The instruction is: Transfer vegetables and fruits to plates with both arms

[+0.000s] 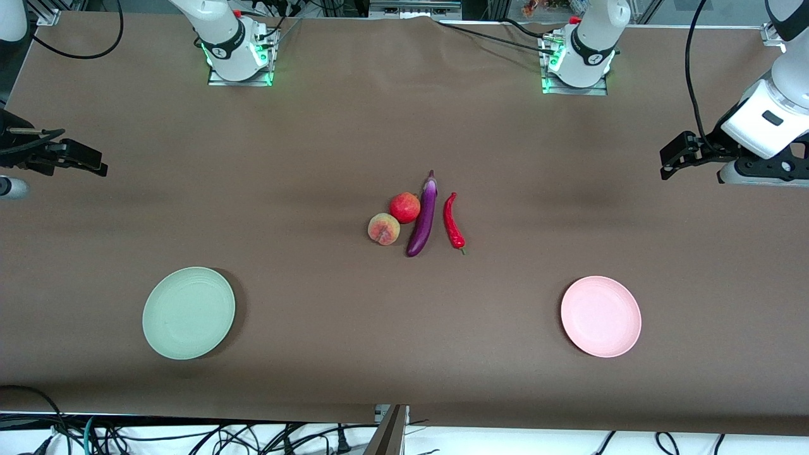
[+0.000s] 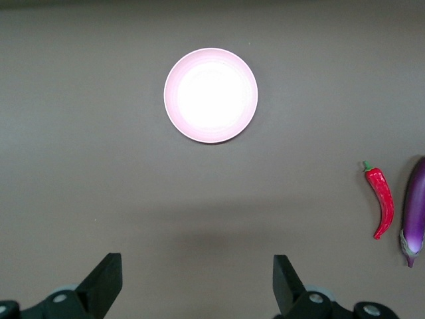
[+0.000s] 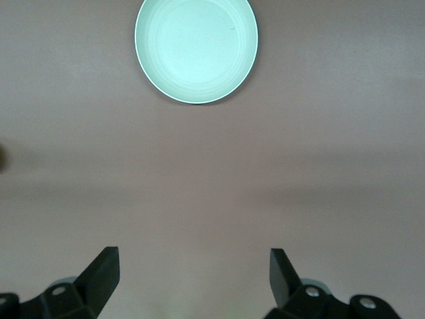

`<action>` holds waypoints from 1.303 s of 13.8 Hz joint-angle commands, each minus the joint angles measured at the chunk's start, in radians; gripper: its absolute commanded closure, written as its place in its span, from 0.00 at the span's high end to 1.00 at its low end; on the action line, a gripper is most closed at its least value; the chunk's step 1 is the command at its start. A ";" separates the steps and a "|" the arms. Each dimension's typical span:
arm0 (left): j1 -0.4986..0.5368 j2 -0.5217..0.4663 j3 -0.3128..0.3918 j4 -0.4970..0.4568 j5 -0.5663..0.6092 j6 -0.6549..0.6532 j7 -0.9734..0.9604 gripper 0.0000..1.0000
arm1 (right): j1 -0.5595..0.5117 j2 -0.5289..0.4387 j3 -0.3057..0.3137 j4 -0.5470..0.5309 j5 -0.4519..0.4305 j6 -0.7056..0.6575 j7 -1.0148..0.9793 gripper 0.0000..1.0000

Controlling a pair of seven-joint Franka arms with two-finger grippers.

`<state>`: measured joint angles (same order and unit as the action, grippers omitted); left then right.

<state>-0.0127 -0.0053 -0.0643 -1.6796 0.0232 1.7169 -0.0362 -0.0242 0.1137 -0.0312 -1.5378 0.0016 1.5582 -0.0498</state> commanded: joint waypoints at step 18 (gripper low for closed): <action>-0.341 0.401 -0.042 0.103 -0.060 0.145 -0.411 1.00 | -0.003 0.009 0.004 0.008 0.000 0.000 -0.007 1.00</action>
<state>-0.3135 0.3032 -0.1197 -1.6305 -0.0123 1.8041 -0.3615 -0.0241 0.1142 -0.0312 -1.5381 0.0016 1.5582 -0.0498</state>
